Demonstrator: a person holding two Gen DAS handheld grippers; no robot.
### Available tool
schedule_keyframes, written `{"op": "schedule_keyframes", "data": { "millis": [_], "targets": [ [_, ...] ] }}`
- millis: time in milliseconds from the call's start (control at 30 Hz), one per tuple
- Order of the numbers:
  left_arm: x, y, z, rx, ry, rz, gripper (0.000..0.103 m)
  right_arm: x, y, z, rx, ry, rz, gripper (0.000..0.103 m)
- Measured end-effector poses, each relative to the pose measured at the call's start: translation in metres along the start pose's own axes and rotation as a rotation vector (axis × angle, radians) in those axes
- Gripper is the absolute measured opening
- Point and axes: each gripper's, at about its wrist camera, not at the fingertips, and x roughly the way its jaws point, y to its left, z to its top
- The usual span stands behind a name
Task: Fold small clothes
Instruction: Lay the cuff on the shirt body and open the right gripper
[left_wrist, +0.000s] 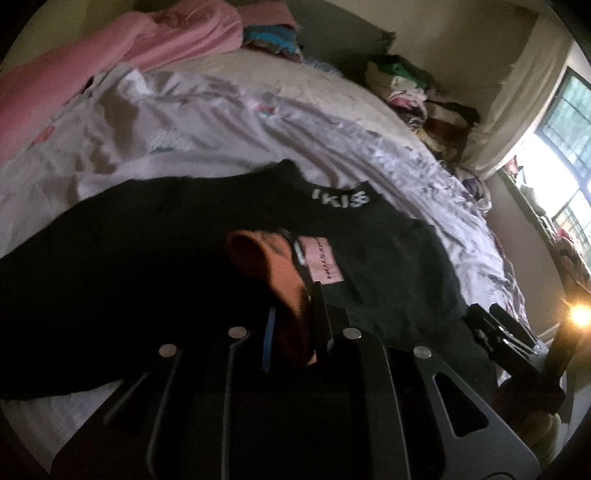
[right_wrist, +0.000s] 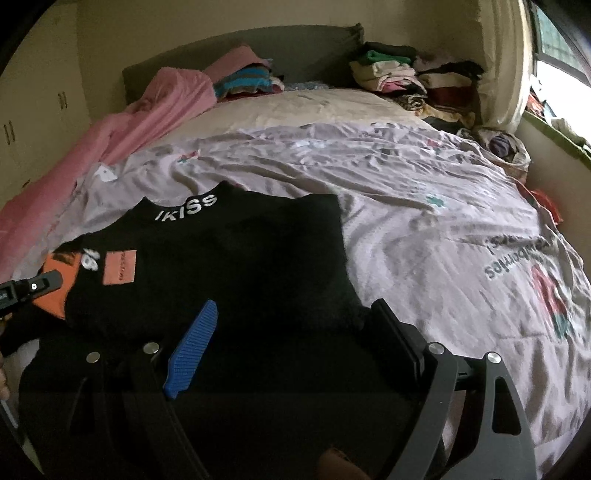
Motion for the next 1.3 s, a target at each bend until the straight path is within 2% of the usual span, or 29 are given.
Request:
{"op": "schedule_keyframes", "data": {
  "millis": [33, 67, 100, 200, 333, 467, 600, 667, 767, 900, 967, 1100, 1300],
  "targets": [
    [-0.001, 0.003, 0.001, -0.008, -0.002, 0.005, 0.012, 0.002, 0.001, 0.001, -0.006, 0.003, -0.001, 0.084],
    [-0.004, 0.006, 0.002, -0.017, -0.010, 0.002, 0.021, 0.006, 0.004, 0.003, -0.021, 0.008, 0.004, 0.084],
    [-0.006, 0.007, 0.003, -0.018, -0.017, 0.003, 0.023, 0.009, 0.006, 0.003, -0.030, 0.012, 0.003, 0.084],
    [-0.015, 0.006, 0.004, 0.004, -0.052, 0.034, 0.023, 0.020, 0.011, 0.006, -0.055, 0.031, -0.003, 0.084],
    [-0.015, 0.000, 0.003, 0.021, -0.055, 0.023, 0.023, 0.031, 0.017, 0.008, -0.082, 0.050, 0.011, 0.084],
    [-0.001, -0.011, -0.006, 0.078, -0.007, 0.035, 0.023, 0.047, 0.012, 0.004, -0.066, 0.119, 0.014, 0.084],
    [0.026, -0.006, -0.019, 0.085, 0.088, 0.077, 0.028, 0.059, 0.002, -0.003, -0.038, 0.176, 0.009, 0.084],
    [0.038, 0.006, -0.028, 0.051, 0.133, 0.078, 0.030, 0.059, 0.002, -0.004, -0.044, 0.172, 0.004, 0.084],
    [0.033, 0.007, -0.027, 0.043, 0.122, 0.060, 0.032, 0.055, 0.000, -0.007, -0.035, 0.156, 0.001, 0.084],
    [0.029, 0.008, -0.028, 0.042, 0.118, 0.057, 0.033, 0.039, 0.000, -0.008, 0.000, 0.123, 0.039, 0.084],
    [0.025, 0.008, -0.027, 0.038, 0.110, 0.052, 0.039, 0.029, -0.002, -0.007, 0.015, 0.095, 0.046, 0.084],
    [0.016, 0.007, -0.025, 0.041, 0.086, 0.060, 0.046, 0.011, 0.000, -0.009, 0.039, 0.057, 0.060, 0.091],
    [-0.009, 0.010, -0.024, 0.054, 0.017, 0.076, 0.070, -0.008, 0.008, -0.012, 0.054, 0.020, 0.092, 0.098]
  ]
}}
